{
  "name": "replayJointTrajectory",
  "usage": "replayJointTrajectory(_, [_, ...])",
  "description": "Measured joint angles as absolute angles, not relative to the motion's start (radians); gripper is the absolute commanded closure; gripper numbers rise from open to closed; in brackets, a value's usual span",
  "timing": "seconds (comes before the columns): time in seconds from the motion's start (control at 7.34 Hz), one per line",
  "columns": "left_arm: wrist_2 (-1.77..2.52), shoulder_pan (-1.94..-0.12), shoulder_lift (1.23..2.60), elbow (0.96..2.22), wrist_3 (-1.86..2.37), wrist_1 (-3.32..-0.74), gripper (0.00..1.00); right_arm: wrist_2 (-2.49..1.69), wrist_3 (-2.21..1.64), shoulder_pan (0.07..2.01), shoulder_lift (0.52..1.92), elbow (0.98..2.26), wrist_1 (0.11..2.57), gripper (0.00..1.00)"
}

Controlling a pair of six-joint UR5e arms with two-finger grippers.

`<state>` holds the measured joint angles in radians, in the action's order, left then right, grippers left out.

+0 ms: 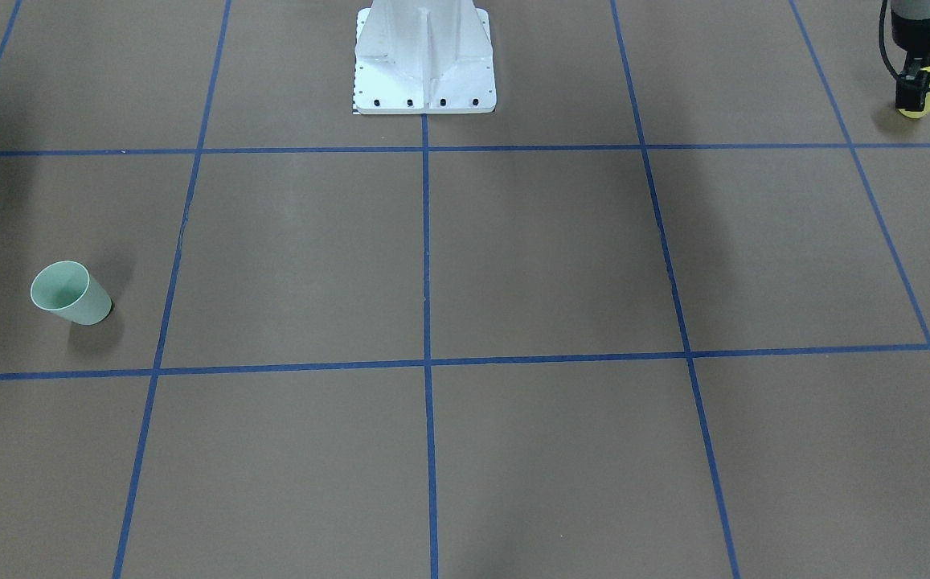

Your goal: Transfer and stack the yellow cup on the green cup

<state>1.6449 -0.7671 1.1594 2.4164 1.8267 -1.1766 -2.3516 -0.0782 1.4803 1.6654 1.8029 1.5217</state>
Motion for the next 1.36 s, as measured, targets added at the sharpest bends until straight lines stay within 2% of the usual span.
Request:
replayJointTrajectory(0.41, [1.644,-0.652,1.221,2.344,2.087,-1.002,0.00,-2.352,-0.078,1.480,1.664,1.802,1.522,0.00])
replayJointTrajectory(0.95, [1.652,-0.579,1.250,2.105,2.290,-0.980,0.00,-2.353,-0.078,1.480,1.660,1.802,1.521,0.00])
replayJointTrajectory(1.36, [1.693,-0.560,1.261,1.972,2.401,-0.979,0.00,-2.353,-0.078,1.478,1.656,1.802,1.521,0.00])
